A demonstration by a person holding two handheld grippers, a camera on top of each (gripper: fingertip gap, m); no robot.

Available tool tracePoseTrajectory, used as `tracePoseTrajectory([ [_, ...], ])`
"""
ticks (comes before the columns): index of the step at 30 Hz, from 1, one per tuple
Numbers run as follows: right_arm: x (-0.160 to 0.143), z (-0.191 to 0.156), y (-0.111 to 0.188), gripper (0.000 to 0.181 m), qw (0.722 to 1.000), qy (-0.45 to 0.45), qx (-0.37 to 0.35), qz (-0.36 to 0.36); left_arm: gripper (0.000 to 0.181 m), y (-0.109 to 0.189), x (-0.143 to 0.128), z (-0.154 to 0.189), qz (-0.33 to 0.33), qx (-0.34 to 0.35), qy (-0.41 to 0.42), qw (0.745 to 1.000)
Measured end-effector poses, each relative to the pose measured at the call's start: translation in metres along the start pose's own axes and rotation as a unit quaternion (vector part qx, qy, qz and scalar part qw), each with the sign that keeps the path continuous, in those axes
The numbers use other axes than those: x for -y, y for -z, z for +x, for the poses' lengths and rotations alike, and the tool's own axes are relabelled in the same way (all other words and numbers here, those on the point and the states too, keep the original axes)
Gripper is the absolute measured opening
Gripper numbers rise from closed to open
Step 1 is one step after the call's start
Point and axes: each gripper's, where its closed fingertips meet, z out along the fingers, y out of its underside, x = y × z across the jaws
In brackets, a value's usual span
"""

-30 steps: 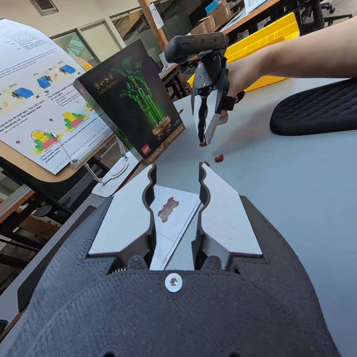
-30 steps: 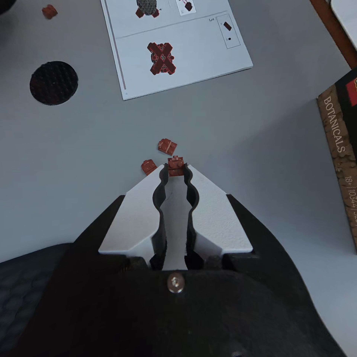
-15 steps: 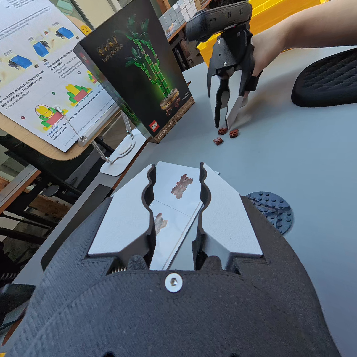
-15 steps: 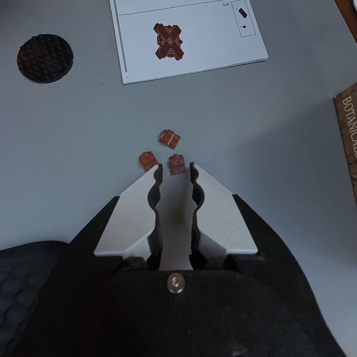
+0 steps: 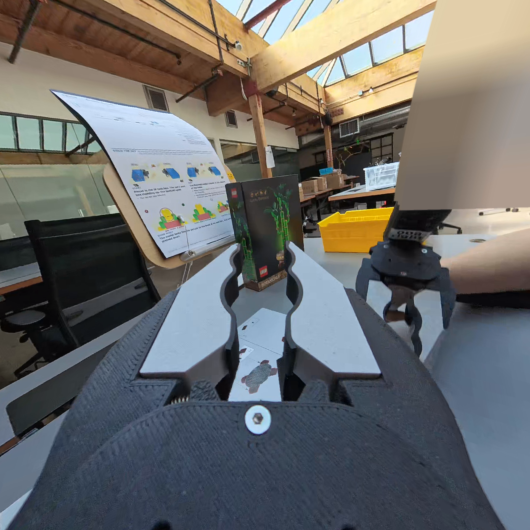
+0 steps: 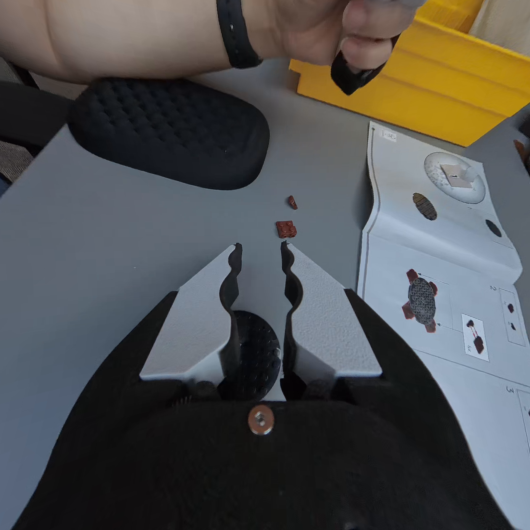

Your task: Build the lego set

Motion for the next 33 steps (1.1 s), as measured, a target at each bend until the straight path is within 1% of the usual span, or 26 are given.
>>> tracePoseTrajectory([
  [2,-0.009,0.002,-0.028,0.029,0.998,0.016,0.026,-0.049,0.025,0.0,0.001,-0.004,0.017,0.013,0.012,1.0],
  [4,-0.012,0.012,-0.045,0.03,0.997,0.029,0.022,-0.069,0.025,0.0,-0.001,-0.007,0.022,0.018,0.025,0.999],
  [7,-0.014,0.019,-0.054,0.035,0.996,-0.018,0.037,-0.074,0.025,0.001,-0.004,-0.011,0.019,0.024,0.033,0.999],
  [8,-0.016,0.02,-0.055,0.027,0.996,-0.031,0.045,-0.077,0.024,0.002,-0.004,-0.013,0.019,0.026,0.035,0.999],
  [9,-0.018,0.015,-0.052,0.0,0.994,-0.041,0.066,-0.083,0.024,0.002,-0.005,-0.013,0.017,0.026,0.039,0.999],
  [11,-0.022,0.018,-0.041,0.0,0.994,-0.049,0.053,-0.088,0.021,0.002,-0.009,-0.015,0.011,0.024,0.051,0.998],
  [12,-0.023,0.02,-0.031,0.0,0.995,-0.053,0.04,-0.081,0.022,0.002,-0.013,-0.015,0.002,0.021,0.06,0.998],
  [15,-0.016,0.021,0.01,0.0,0.994,-0.107,0.012,-0.022,0.024,0.001,-0.027,-0.017,-0.035,0.013,0.082,0.996],
  [17,-0.003,0.016,0.027,0.0,0.99,-0.136,0.003,0.026,0.025,0.002,-0.029,-0.019,-0.04,0.015,0.078,0.996],
  [18,0.009,0.006,0.028,0.001,0.99,-0.13,0.013,0.051,0.025,0.002,-0.028,-0.019,-0.038,0.015,0.078,0.996],
  [19,0.019,-0.012,0.023,0.012,0.991,-0.11,0.04,0.063,0.024,0.002,-0.029,-0.018,-0.036,0.012,0.079,0.996],
  [21,0.033,-0.054,0.008,0.019,0.991,-0.045,0.113,0.06,0.024,0.0,-0.033,-0.014,-0.043,0.003,0.08,0.996],
  [22,0.032,-0.064,-0.001,0.024,0.991,-0.011,0.124,0.046,0.024,-0.001,-0.036,-0.012,-0.049,-0.001,0.077,0.996],
  [24,0.02,-0.072,-0.017,0.033,0.989,0.035,0.141,-0.007,0.024,-0.004,-0.041,-0.006,-0.063,-0.01,0.064,0.996],
  [25,0.016,-0.07,-0.024,0.035,0.988,0.031,0.148,-0.022,0.024,-0.005,-0.043,-0.003,-0.069,-0.013,0.058,0.996],
  [28,0.008,-0.082,-0.034,0.043,0.977,-0.039,0.198,-0.063,0.023,-0.008,-0.044,0.003,-0.074,-0.024,0.052,0.996],
  [29,0.003,-0.085,-0.036,0.042,0.976,-0.041,0.198,-0.079,0.023,-0.008,-0.045,0.005,-0.076,-0.027,0.051,0.995],
  [31,-0.003,-0.082,-0.042,0.04,0.984,-0.015,0.155,-0.088,0.023,-0.009,-0.048,0.006,-0.083,-0.028,0.05,0.995],
  [32,-0.001,-0.08,-0.046,0.039,0.988,-0.02,0.134,-0.079,0.023,-0.01,-0.051,0.006,-0.088,-0.03,0.051,0.994],
  [33,0.001,-0.081,-0.049,0.04,0.988,-0.042,0.128,-0.08,0.023,-0.01,-0.053,0.007,-0.094,-0.032,0.051,0.994],
])
